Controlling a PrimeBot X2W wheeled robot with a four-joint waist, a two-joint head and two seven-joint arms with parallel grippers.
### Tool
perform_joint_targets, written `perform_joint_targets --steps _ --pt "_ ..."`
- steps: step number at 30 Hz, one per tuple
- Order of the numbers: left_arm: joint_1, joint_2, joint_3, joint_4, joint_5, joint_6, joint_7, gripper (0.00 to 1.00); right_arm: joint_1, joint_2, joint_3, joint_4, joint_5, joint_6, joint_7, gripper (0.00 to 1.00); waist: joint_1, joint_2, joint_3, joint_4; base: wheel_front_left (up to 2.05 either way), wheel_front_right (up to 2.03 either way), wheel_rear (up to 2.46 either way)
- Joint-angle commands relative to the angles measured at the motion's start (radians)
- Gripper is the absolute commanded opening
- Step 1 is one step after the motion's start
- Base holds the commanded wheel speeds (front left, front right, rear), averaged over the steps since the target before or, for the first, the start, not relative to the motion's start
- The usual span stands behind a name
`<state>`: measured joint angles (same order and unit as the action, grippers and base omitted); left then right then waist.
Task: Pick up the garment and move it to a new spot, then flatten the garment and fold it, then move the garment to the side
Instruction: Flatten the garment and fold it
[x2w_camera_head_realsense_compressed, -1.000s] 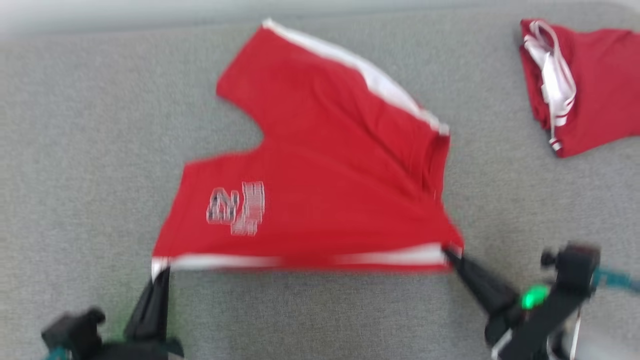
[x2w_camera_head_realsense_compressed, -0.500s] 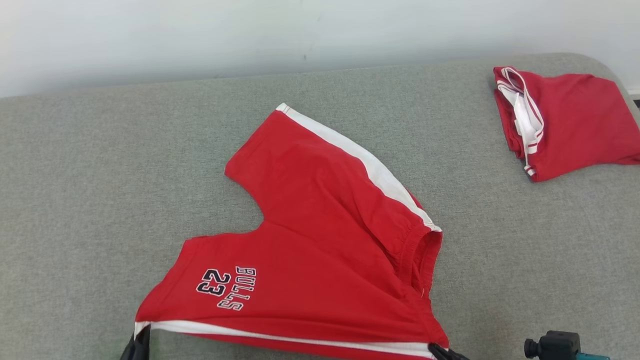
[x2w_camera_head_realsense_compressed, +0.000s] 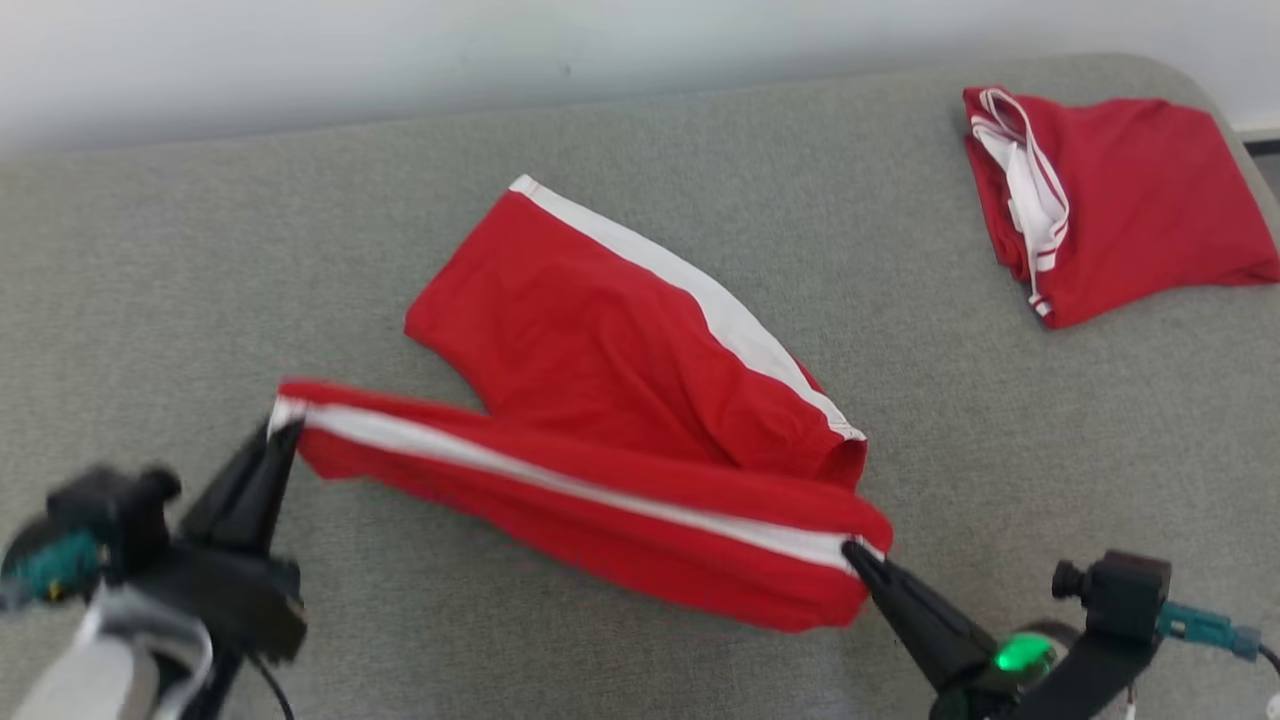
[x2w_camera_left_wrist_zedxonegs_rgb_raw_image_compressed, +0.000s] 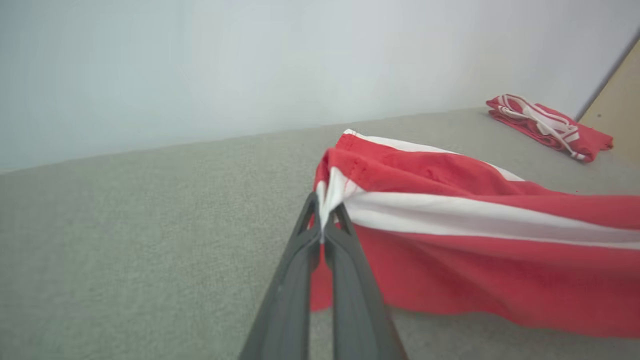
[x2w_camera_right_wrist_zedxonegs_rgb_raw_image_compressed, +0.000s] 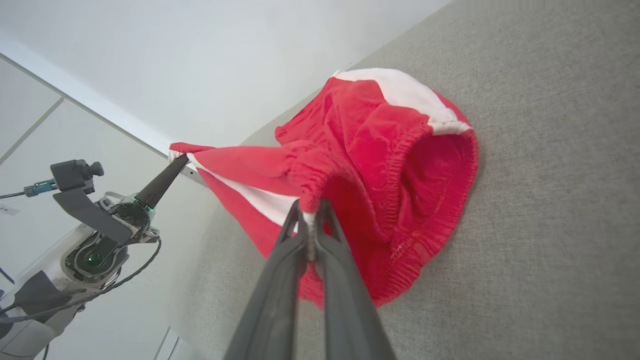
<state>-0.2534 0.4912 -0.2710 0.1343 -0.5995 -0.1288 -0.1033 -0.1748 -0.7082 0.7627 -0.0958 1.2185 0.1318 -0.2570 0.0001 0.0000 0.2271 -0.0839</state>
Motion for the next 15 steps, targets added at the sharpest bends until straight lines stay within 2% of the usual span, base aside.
perform_joint_targets --steps 1,10,15 --pt "-0.077 0.024 -0.021 0.009 0.012 0.0 0.029 0.0 -0.03 0.022 -0.015 0.007 -0.012 -0.003 -0.007 0.0 -0.0001 0.0 0.048 -0.03 0.0 0.0 0.0" --pt "-0.411 0.13 -0.178 0.118 -0.037 0.0 0.131 0.0 -0.134 0.148 -0.082 0.062 -0.079 -0.003 -0.008 0.0 -0.0001 0.0 0.174 -0.125 0.0 0.0 0.0" --pt "-0.562 0.166 -0.273 0.192 -0.059 0.0 0.157 0.0 -0.156 0.216 -0.125 0.082 -0.124 -0.003 -0.008 0.0 -0.0001 0.0 0.22 -0.17 0.0 0.0 0.0"
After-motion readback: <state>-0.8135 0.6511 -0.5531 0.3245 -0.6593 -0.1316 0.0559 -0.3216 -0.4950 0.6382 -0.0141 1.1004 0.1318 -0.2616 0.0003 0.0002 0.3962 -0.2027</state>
